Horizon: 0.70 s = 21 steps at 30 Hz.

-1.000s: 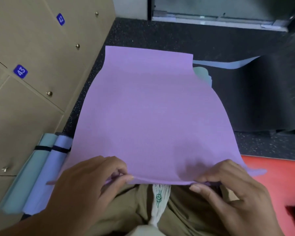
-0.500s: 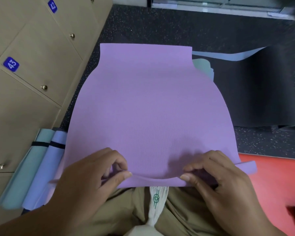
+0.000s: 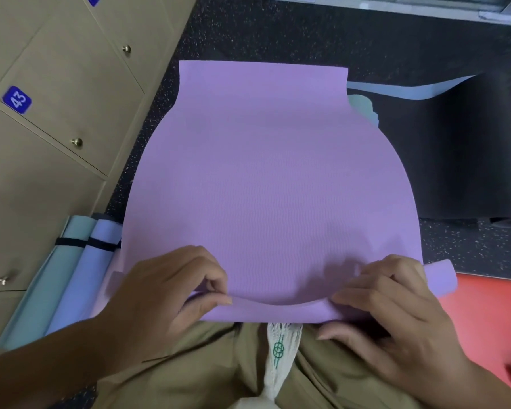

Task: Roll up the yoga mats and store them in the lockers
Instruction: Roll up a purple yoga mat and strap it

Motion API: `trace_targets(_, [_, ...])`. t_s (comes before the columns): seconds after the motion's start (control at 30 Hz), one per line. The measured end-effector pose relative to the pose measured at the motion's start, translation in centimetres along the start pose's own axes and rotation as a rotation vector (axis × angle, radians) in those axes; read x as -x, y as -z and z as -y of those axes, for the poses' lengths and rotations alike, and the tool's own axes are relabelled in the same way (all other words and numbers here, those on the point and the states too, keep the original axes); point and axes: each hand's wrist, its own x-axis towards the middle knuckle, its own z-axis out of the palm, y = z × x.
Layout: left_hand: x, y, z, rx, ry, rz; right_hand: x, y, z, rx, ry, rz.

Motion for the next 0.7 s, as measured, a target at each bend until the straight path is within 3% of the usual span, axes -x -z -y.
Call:
trace_targets(0.27, [-0.1,0.3,0.2,-0.162,-0.200,-0.078,-0.2,-0.5,0.0,0.049,-0.023,0.092])
trace_targets(0.43, [0.3,0.2,-0.6,-0.456,-0.278,-0.044,-0.6,-1.0,0.3,0.134,-0.029,0.116])
trace_targets(0.57, [0.8,-0.6,-1.4,-0.701,-0.292,-0.062,-0.8,-1.3,0.4,0.189,-0.039,0.115])
trace_targets(0.7, [1.2,-1.3,-2.1,-0.800,-0.254,-0.073,-1.0,-1.6,0.4,0.225,-0.046,0.092])
